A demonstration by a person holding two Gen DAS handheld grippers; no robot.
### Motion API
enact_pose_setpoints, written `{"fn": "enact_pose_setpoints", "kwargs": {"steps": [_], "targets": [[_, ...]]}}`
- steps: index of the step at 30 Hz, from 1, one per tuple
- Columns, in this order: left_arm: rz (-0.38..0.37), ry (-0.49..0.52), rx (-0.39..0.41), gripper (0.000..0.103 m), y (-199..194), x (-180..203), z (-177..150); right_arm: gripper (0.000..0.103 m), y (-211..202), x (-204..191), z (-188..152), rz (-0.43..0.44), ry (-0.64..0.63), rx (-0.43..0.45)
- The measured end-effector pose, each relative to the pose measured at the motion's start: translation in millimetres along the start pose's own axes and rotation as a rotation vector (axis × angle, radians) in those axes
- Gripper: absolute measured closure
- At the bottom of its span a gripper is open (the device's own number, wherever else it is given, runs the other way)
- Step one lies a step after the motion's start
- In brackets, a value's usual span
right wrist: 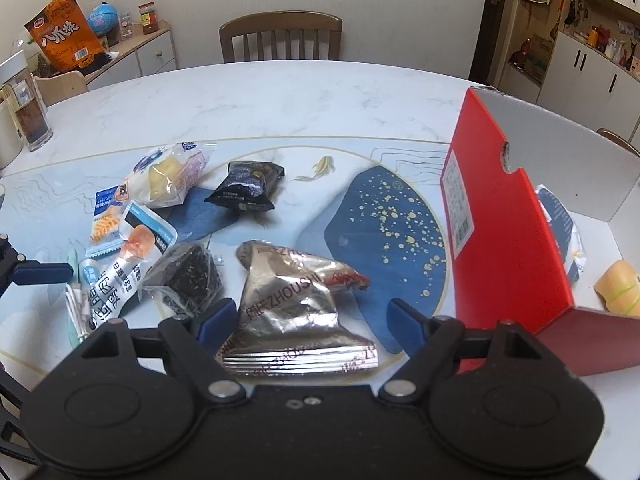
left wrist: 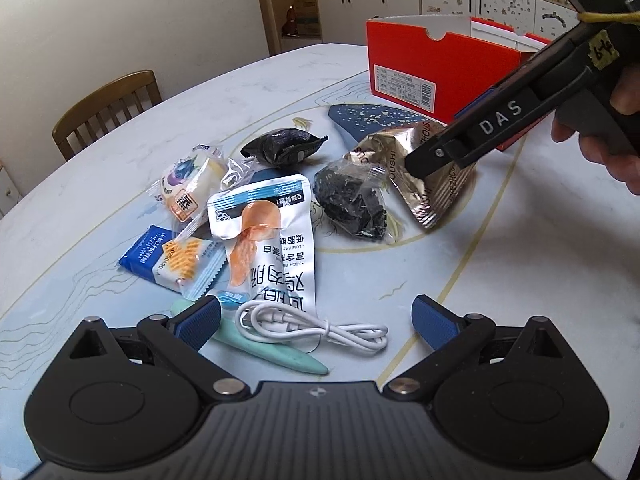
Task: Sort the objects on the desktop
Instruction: 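Grasp the silver foil bag with the right tool while the left tool grasps the white cable, then lift and carry the foil bag and white cable toward the red shoebox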
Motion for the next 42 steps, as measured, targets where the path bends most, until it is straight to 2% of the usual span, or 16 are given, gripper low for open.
{"fn": "enact_pose_setpoints", "kwargs": {"steps": [11,14,17,23,32,42], "targets": [[0.020,0.008,0.019,0.003,0,1,-2,0.021,9,-7,2,0.019,0.062,-0.021],[0.020,0.007,0.024,0.005,0,0,-1,0.025,11,-7,1,0.013,0.076,-0.027],[0.023,0.008,0.030,0.009,-1,0,-2,0.028,13,-5,0,0.014,0.089,-0.033],[0.010,-0.005,0.037,0.025,-3,-1,-3,0.040,14,-7,-1,0.019,0.100,-0.039],[0.007,-0.013,0.032,0.026,-3,-1,-2,0.048,10,-6,-1,0.022,0.114,-0.032],[0.003,-0.018,0.035,0.026,-7,0,2,0.051,-1,-5,0,0.048,0.122,-0.020]]}}
Point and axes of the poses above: each gripper's, at about its wrist camera, not at the fingertips, and y roughly the way its jaws point, x to its right, z to its top, the point moved 6 cm from there along y, roughly the way its jaws point, and after that the axes turned 5 degrees about y, right-handed, at the moved point
